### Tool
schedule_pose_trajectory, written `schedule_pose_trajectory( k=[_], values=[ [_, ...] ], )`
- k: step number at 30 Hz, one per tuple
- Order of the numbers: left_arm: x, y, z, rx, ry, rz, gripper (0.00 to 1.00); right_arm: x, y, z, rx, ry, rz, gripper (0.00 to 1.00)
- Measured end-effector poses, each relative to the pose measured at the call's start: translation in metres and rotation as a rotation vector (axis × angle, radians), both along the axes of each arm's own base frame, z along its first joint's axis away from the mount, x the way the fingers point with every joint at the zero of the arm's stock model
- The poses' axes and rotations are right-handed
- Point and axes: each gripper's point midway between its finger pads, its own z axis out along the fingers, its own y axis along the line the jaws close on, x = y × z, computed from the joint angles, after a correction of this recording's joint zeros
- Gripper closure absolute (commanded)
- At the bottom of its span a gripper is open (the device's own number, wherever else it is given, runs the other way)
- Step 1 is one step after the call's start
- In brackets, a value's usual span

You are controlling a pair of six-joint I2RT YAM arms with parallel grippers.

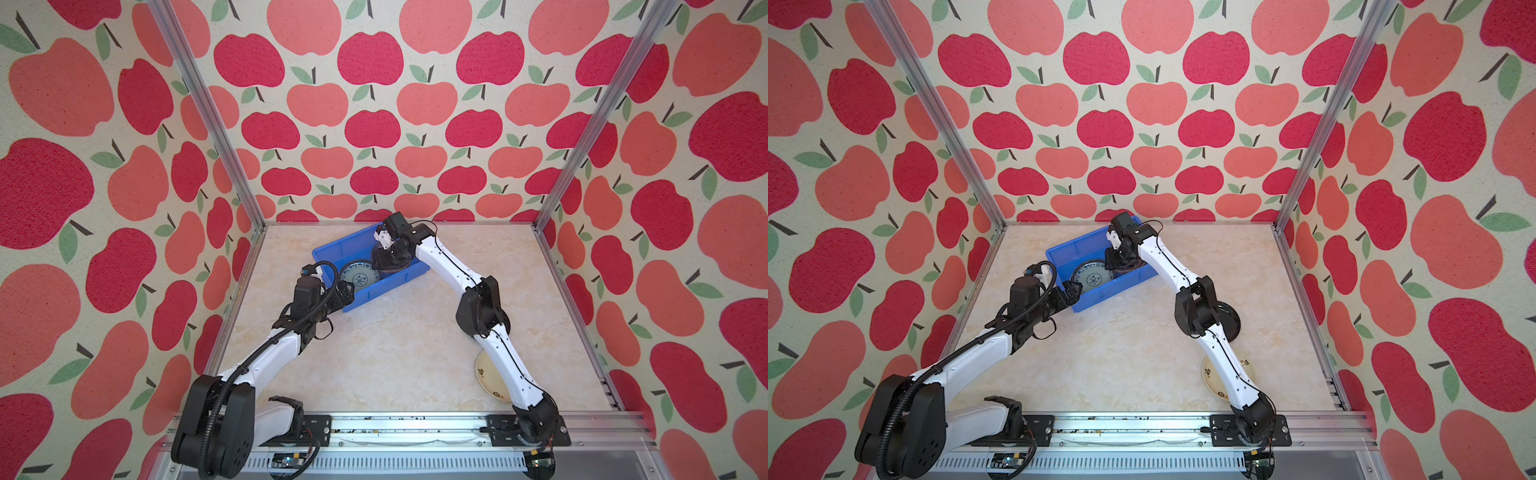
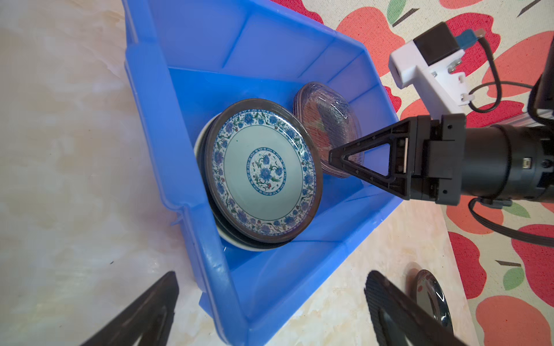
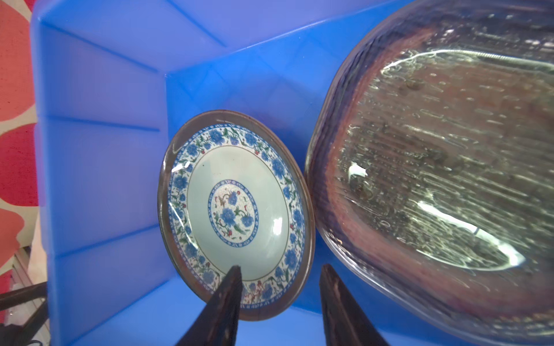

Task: Place the plates into the plastic bin on the countertop
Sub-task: 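Lower the blue-and-white plate upright against the black plate and open the right gripper, then reach the left gripper to the black plate on the table while the right withdraws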

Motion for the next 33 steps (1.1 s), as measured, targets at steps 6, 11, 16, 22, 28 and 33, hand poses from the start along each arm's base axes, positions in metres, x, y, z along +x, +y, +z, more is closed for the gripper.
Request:
schedule_pose_trajectory(
  k=[6, 11, 16, 22, 28, 33],
  values=[
    [0.001, -0.002, -0.005, -0.003, 0.014, -0.011, 0.01, 0.0, 0.002, -0.009, -0.022, -0.003, -0.003, 0.77],
    [0.001, -0.004, -0.013, -0.003, 0.035, -0.021, 0.01, -0.001, 0.005, -0.029, -0.043, 0.01, -0.001, 0.76],
    [0.001, -0.005, -0.018, 0.0, 0.049, -0.03, 0.01, -0.004, 0.014, -0.036, -0.031, 0.017, 0.005, 0.76],
    [0.001, -0.005, -0.017, -0.003, 0.048, -0.035, 0.01, -0.007, 0.026, -0.031, 0.037, 0.042, 0.013, 0.76],
    [0.005, -0.016, -0.002, -0.002, 0.015, -0.095, 0.01, -0.005, 0.027, 0.006, 0.142, 0.05, 0.016, 0.76],
    [0.006, -0.074, 0.039, 0.07, -0.057, -0.294, 0.01, -0.003, -0.033, 0.084, 0.142, -0.056, -0.046, 0.72]
  ],
)
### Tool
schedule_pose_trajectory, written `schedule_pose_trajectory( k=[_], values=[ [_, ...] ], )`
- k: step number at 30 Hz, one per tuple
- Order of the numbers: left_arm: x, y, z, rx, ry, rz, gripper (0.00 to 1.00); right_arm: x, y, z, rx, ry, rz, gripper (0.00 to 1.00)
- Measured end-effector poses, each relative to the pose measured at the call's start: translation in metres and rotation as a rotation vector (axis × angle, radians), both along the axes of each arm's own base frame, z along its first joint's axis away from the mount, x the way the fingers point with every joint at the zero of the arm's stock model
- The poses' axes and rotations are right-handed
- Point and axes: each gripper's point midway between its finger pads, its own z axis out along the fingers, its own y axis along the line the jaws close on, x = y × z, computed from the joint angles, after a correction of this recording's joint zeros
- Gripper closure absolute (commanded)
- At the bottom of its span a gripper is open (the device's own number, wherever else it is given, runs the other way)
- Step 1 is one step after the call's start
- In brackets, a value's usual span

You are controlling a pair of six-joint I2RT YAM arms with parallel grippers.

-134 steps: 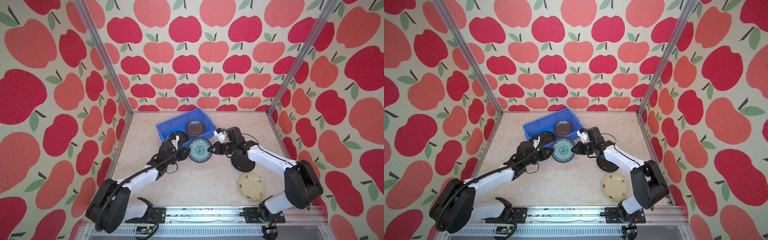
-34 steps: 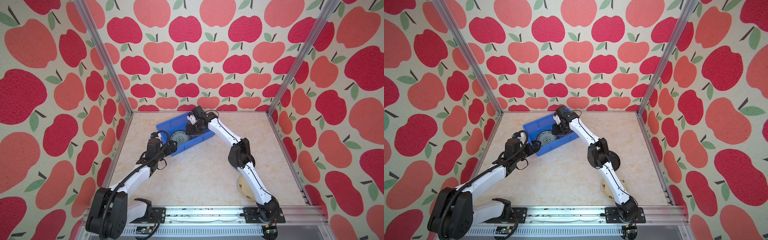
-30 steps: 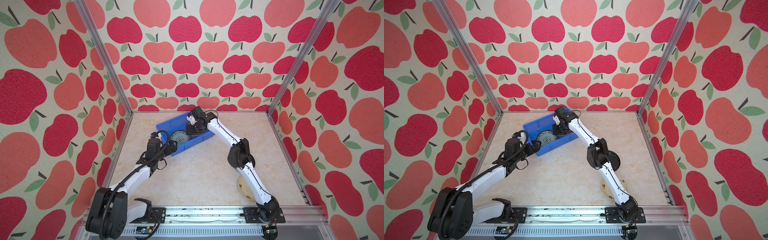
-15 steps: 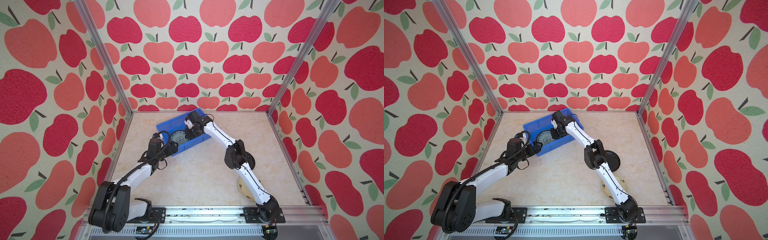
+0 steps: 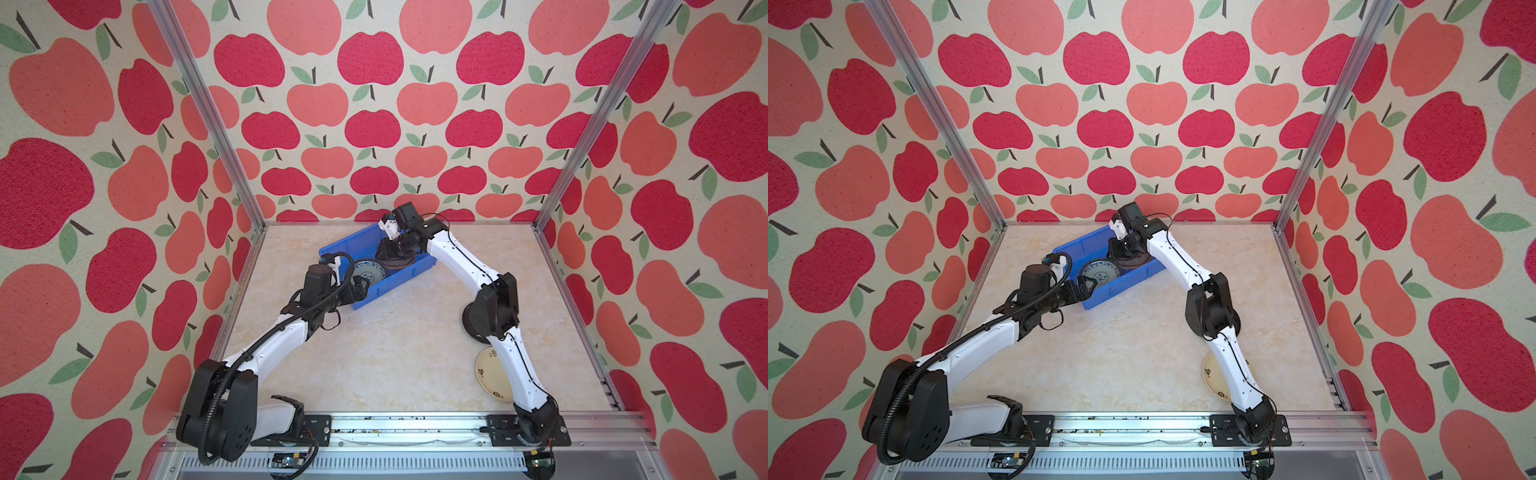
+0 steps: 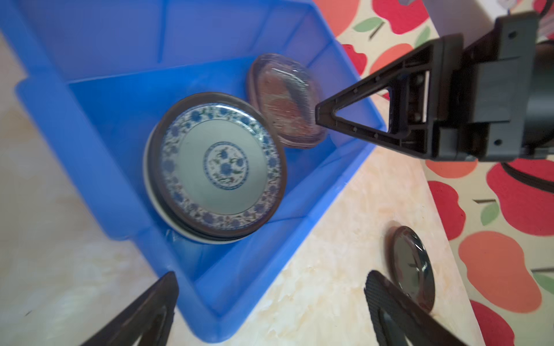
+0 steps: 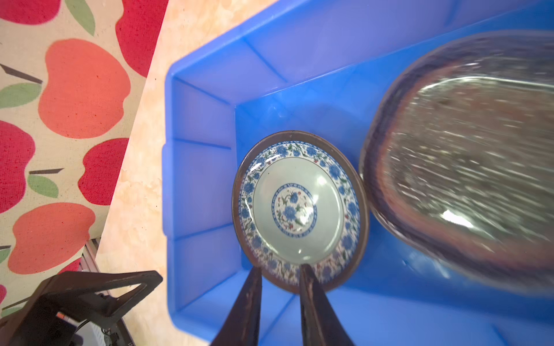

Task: Place the plates into the plastic bin on the countertop
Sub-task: 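Reach the left gripper to the black plate on the table while the right withdraws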

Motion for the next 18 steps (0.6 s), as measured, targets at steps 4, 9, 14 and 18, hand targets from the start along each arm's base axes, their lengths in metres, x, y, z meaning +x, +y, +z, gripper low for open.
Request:
schedule_pose_trajectory(
  k=[4, 9, 14, 18],
  values=[
    [-0.009, -0.073, 0.044, 0.024, -0.109, -0.205, 0.01, -0.017, -0.1, 0.058, 0.017, -0.09, -0.135, 0.68],
    [-0.014, -0.106, 0.034, 0.036, -0.084, -0.29, 0.01, -0.045, -0.193, 0.062, -0.022, -0.142, -0.299, 0.64],
    [-0.015, -0.152, -0.007, 0.066, 0.004, -0.402, 0.01, -0.082, -0.239, -0.007, -0.095, -0.009, -0.386, 0.59],
    [-0.028, -0.191, -0.04, 0.062, 0.076, -0.518, 0.0, -0.099, -0.289, -0.045, -0.093, 0.08, -0.532, 0.55]
  ],
)
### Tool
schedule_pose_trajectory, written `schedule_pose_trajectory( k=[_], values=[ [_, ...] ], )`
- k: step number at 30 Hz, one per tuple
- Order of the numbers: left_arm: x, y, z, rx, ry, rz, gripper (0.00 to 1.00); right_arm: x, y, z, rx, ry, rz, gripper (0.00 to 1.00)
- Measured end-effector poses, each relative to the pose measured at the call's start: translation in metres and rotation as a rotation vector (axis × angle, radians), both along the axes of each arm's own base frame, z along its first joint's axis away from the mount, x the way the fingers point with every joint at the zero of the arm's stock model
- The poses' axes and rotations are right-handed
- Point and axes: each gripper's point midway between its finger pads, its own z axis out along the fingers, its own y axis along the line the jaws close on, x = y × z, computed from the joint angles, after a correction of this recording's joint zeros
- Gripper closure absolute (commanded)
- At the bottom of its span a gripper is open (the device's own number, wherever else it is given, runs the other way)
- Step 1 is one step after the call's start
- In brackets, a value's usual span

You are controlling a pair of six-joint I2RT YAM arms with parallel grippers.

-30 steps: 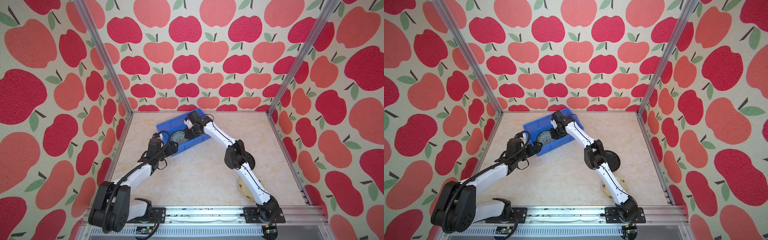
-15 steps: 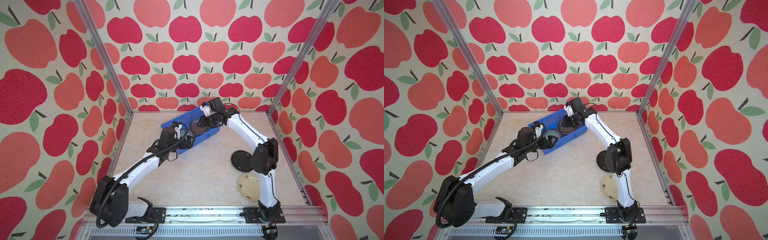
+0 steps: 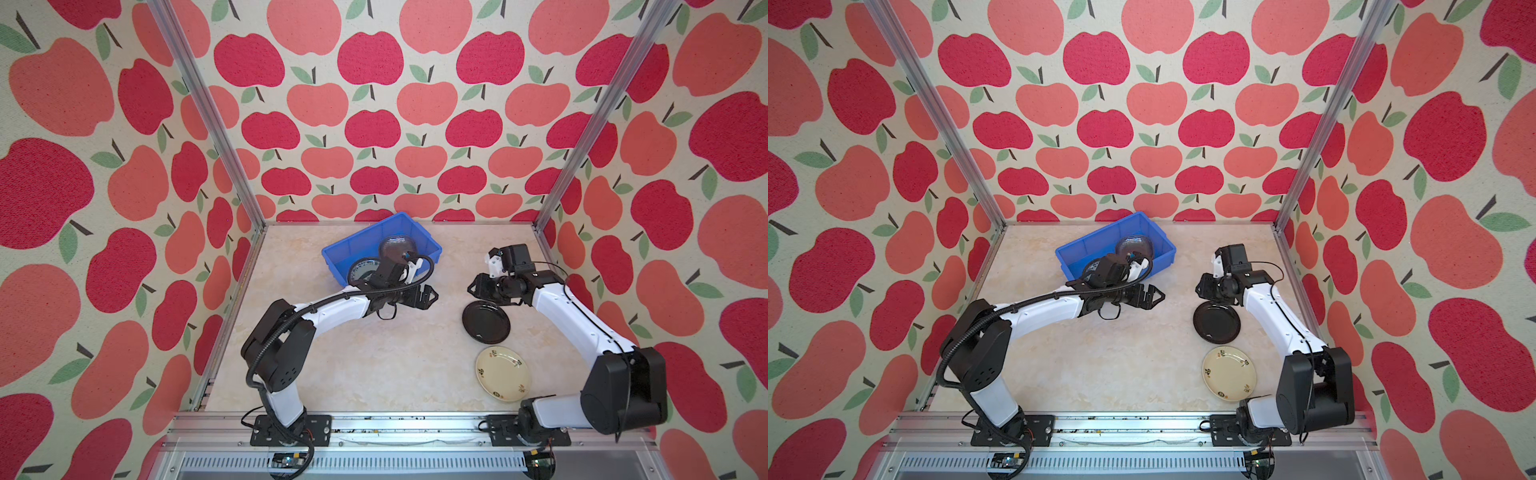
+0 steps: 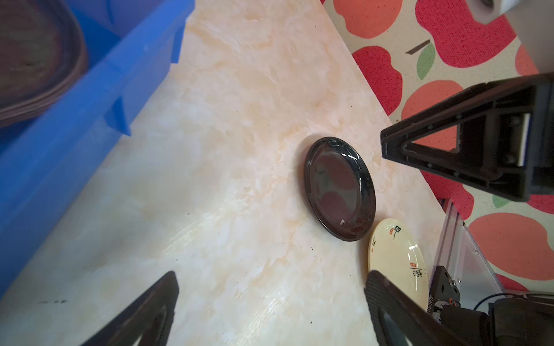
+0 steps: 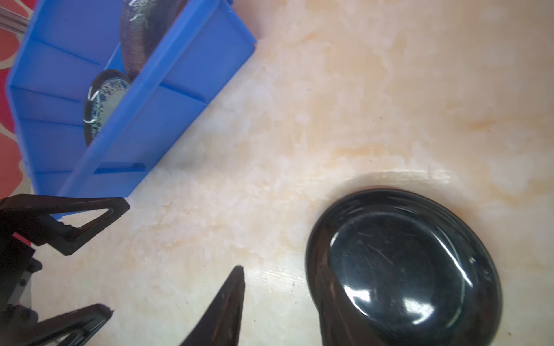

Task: Place the plates into the plastic bin on the countertop
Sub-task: 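Reach the left gripper to the black plate on the table while the right withdraws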

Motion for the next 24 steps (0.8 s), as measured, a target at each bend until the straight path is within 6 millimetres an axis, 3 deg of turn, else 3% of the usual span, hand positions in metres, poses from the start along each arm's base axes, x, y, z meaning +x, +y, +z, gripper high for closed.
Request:
schedule_pose_trajectory(
  k=[3, 10, 16, 24],
  values=[
    [-0.007, -0.024, -0.015, -0.002, 0.04, -0.064, 0.04, -0.006, -0.03, -0.004, 0.038, -0.014, -0.113, 0.54],
    [-0.002, -0.061, -0.036, -0.025, 0.096, -0.131, 0.24, -0.006, -0.066, -0.006, 0.154, -0.095, -0.288, 0.59],
    [-0.005, -0.074, -0.069, -0.009, 0.17, -0.141, 0.31, -0.008, -0.065, -0.013, 0.209, -0.092, -0.308, 0.61],
    [-0.009, -0.104, -0.075, -0.047, 0.227, -0.167, 0.4, -0.008, -0.061, -0.008, 0.25, -0.142, -0.305, 0.62]
  ],
)
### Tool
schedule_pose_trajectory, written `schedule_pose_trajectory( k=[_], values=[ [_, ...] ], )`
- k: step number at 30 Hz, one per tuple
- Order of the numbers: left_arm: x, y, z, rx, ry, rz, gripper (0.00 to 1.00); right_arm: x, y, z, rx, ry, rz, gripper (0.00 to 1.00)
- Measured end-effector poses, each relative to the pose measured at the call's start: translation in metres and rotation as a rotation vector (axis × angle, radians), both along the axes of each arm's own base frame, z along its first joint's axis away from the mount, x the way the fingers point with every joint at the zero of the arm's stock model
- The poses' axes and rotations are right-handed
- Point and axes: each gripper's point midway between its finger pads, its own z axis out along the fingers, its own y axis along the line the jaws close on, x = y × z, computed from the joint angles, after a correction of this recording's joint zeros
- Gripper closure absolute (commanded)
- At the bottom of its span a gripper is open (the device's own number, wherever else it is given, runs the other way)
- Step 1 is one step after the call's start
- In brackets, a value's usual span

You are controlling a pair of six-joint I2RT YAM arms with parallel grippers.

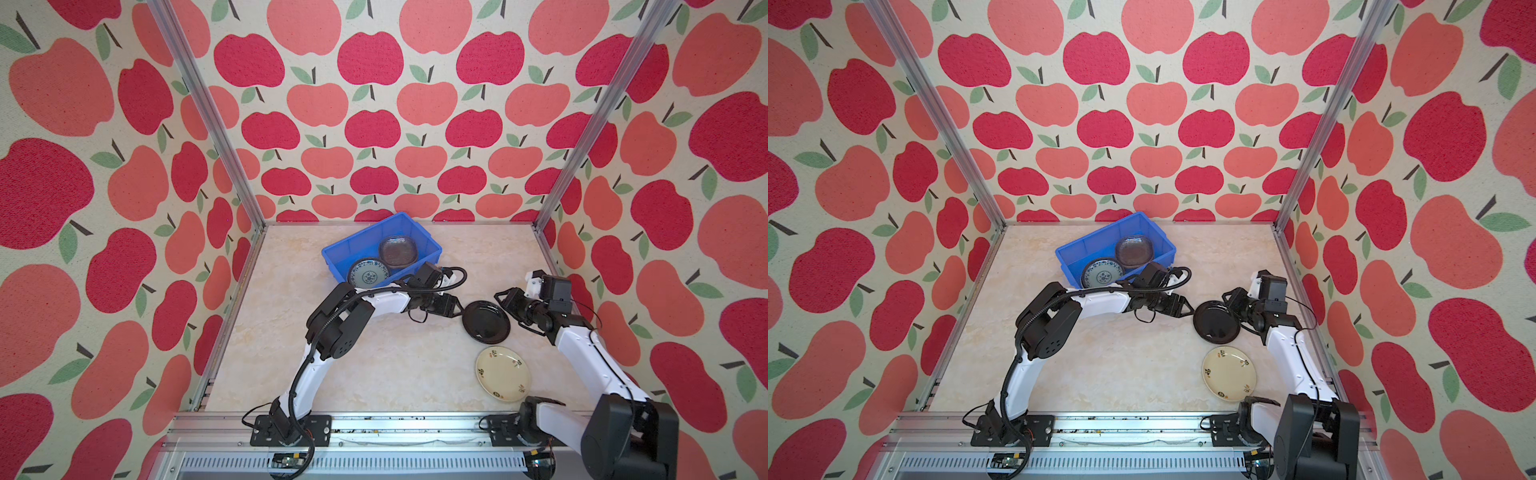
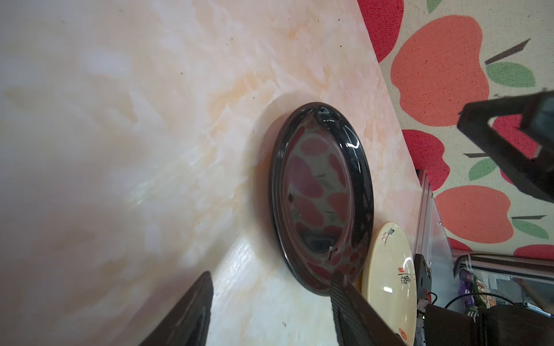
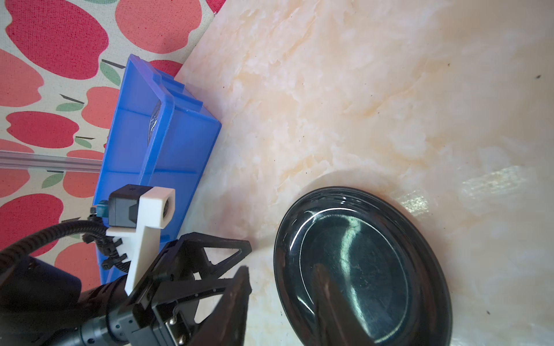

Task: Place the plates into the plastic bin on the countertop
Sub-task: 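Reach the left gripper to the black plate on the table while the right withdraws, then tilt up the black plate with the left gripper while the right grips its rim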

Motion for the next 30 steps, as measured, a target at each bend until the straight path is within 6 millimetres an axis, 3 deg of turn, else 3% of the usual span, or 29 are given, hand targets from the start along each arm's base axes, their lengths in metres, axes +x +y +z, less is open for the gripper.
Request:
schedule_pose_trajectory(
  k=[11, 20, 30],
  values=[
    [-0.003, -0.024, -0.014, 0.011, 0.062, -0.002, 0.58, -0.002, 0.002, 0.005, 0.019, -0.036, -0.003, 0.62],
    [0.002, -0.037, -0.017, 0.007, 0.104, -0.01, 0.61, -0.004, 0.002, 0.007, 0.018, -0.066, -0.002, 0.62],
    [0.0, -0.04, -0.023, 0.03, 0.131, -0.016, 0.8, -0.003, 0.003, 0.007, 0.02, -0.079, 0.0, 0.62]
  ],
)
